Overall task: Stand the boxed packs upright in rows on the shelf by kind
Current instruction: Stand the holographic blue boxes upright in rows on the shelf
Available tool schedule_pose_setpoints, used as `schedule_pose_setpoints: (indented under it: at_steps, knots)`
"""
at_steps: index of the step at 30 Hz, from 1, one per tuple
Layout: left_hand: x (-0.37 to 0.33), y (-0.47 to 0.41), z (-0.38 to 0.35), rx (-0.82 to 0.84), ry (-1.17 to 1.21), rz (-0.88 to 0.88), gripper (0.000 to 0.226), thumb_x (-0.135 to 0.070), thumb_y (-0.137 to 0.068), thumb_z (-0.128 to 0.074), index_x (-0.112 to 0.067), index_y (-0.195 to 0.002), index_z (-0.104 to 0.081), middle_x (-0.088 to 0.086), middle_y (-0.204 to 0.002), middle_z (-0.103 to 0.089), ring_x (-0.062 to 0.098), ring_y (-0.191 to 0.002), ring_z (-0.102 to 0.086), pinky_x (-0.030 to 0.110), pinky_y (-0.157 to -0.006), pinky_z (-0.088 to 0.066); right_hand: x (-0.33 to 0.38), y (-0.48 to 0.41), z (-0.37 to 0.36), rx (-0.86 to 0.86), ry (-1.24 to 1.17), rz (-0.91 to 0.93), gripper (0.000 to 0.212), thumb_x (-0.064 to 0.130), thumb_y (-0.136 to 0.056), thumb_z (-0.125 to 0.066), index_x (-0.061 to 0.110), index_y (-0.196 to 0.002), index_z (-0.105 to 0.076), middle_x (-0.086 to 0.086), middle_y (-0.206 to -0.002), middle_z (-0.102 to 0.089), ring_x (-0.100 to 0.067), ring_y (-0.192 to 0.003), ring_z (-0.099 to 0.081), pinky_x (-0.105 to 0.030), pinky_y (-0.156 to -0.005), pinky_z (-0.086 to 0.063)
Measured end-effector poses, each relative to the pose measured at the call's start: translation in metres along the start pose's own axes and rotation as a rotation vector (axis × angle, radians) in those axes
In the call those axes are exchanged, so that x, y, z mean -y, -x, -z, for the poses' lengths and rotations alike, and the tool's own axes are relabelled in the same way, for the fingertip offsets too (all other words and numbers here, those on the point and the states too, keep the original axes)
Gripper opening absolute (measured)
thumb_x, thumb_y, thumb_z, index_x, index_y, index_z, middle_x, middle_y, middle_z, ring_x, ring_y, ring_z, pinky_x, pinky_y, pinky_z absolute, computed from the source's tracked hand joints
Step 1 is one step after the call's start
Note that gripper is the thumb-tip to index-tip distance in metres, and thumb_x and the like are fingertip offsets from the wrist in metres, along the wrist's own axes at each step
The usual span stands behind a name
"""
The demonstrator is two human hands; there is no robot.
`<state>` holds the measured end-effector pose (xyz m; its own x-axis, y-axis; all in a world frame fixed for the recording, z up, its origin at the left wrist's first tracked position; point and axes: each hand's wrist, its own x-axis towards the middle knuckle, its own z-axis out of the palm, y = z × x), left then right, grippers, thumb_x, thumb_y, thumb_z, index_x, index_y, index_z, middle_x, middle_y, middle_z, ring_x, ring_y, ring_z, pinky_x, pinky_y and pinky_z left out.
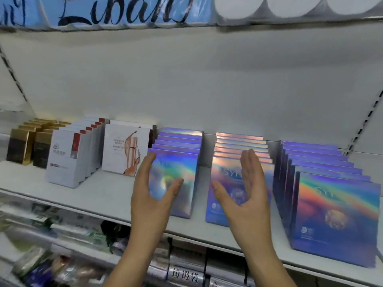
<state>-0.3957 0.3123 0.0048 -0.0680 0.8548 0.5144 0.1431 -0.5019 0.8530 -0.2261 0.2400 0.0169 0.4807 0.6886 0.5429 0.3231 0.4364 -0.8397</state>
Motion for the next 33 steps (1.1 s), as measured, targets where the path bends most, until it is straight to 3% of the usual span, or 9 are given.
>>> schedule_pose_setpoints:
  at_steps: [3, 6, 8, 11, 14, 17, 19, 25, 33]
  knots:
    - [0.027, -0.013, 0.030, 0.008, 0.078, 0.134, 0.079, -0.050, -0.075, -0.081, -0.051, -0.146, -0.044, -0.033, -0.150, -0.045, -0.014, -0.137, -0.040, 0.028, -0.113, -0.036, -0.009, 0.018, -0.038, 0.123, -0.079, -0.105, 0.087, 0.047, -0.072, -0.079, 0.051, -0.147, -0.035, 0.033, -0.154, -0.040, 0.008, -0.144, -0.036, -0.029, -0.119, -0.032]
    - [0.056, -0.033, 0.041, 0.087, 0.111, 0.223, 0.089, -0.058, -0.069, -0.079, -0.046, -0.148, -0.041, -0.028, -0.149, -0.044, -0.002, -0.138, -0.041, 0.031, -0.111, -0.035, -0.016, 0.025, -0.068, 0.148, -0.029, -0.147, 0.076, 0.038, -0.074, -0.080, 0.065, -0.131, -0.038, 0.052, -0.135, -0.045, 0.025, -0.127, -0.041, -0.002, -0.101, -0.036]
    - [0.072, -0.046, 0.043, 0.176, 0.116, 0.272, 0.100, -0.068, -0.067, -0.081, -0.040, -0.152, -0.037, -0.025, -0.148, -0.041, 0.003, -0.139, -0.040, 0.030, -0.109, -0.035, -0.027, 0.024, -0.083, 0.114, 0.038, -0.177, 0.070, 0.018, -0.079, -0.081, 0.056, -0.125, -0.044, 0.059, -0.119, -0.047, 0.034, -0.112, -0.045, 0.010, -0.082, -0.034]
    - [0.092, -0.065, 0.041, 0.315, 0.180, 0.322, 0.093, -0.067, -0.066, -0.085, -0.039, -0.146, -0.047, -0.029, -0.145, -0.048, -0.002, -0.136, -0.046, 0.020, -0.107, -0.038, -0.041, 0.020, -0.102, 0.055, 0.091, -0.271, 0.080, 0.013, -0.082, -0.084, 0.043, -0.140, -0.039, 0.051, -0.130, -0.048, 0.023, -0.121, -0.048, 0.002, -0.096, -0.034]
    - [0.104, -0.080, 0.037, 0.464, 0.224, 0.344, 0.074, -0.050, -0.078, -0.084, -0.033, -0.144, -0.053, -0.013, -0.144, -0.061, 0.009, -0.133, -0.057, 0.033, -0.110, -0.049, -0.043, 0.010, -0.114, -0.026, 0.111, -0.405, 0.089, 0.025, -0.080, -0.086, 0.028, -0.153, -0.036, 0.025, -0.151, -0.042, 0.003, -0.136, -0.045, -0.020, -0.113, -0.036]
    - [0.105, -0.088, 0.030, 0.543, 0.309, 0.359, 0.052, -0.041, -0.078, -0.083, -0.037, -0.126, -0.063, -0.018, -0.118, -0.075, 0.002, -0.109, -0.070, 0.013, -0.081, -0.056, -0.047, -0.003, -0.120, -0.075, 0.060, -0.463, 0.058, 0.025, -0.080, -0.086, 0.026, -0.131, -0.060, 0.015, -0.125, -0.072, 0.002, -0.113, -0.066, -0.016, -0.090, -0.053]
    - [0.102, -0.090, 0.025, 0.537, 0.347, 0.366, 0.053, -0.042, -0.075, -0.082, -0.035, -0.124, -0.063, -0.019, -0.112, -0.076, 0.000, -0.101, -0.072, 0.009, -0.073, -0.053, -0.050, -0.007, -0.124, -0.059, 0.054, -0.489, 0.046, 0.018, -0.083, -0.084, 0.029, -0.122, -0.064, 0.019, -0.110, -0.076, 0.005, -0.100, -0.070, -0.009, -0.077, -0.052]
    - [0.103, -0.100, 0.013, 0.518, 0.367, 0.390, 0.064, -0.042, -0.070, -0.082, -0.028, -0.129, -0.063, -0.013, -0.116, -0.076, 0.005, -0.104, -0.073, 0.013, -0.077, -0.056, -0.055, -0.014, -0.127, -0.040, 0.051, -0.464, 0.052, 0.008, -0.077, -0.083, 0.030, -0.121, -0.067, 0.017, -0.113, -0.076, 0.001, -0.106, -0.070, -0.015, -0.083, -0.055]
    - [0.110, -0.112, 0.008, 0.511, 0.328, 0.429, 0.062, -0.043, -0.068, -0.083, -0.024, -0.124, -0.064, -0.005, -0.107, -0.078, 0.010, -0.094, -0.076, 0.020, -0.069, -0.059, -0.068, -0.025, -0.133, -0.077, 0.026, -0.431, 0.052, 0.000, -0.081, -0.081, 0.026, -0.122, -0.064, 0.016, -0.109, -0.074, 0.009, -0.095, -0.069, -0.005, -0.072, -0.050]
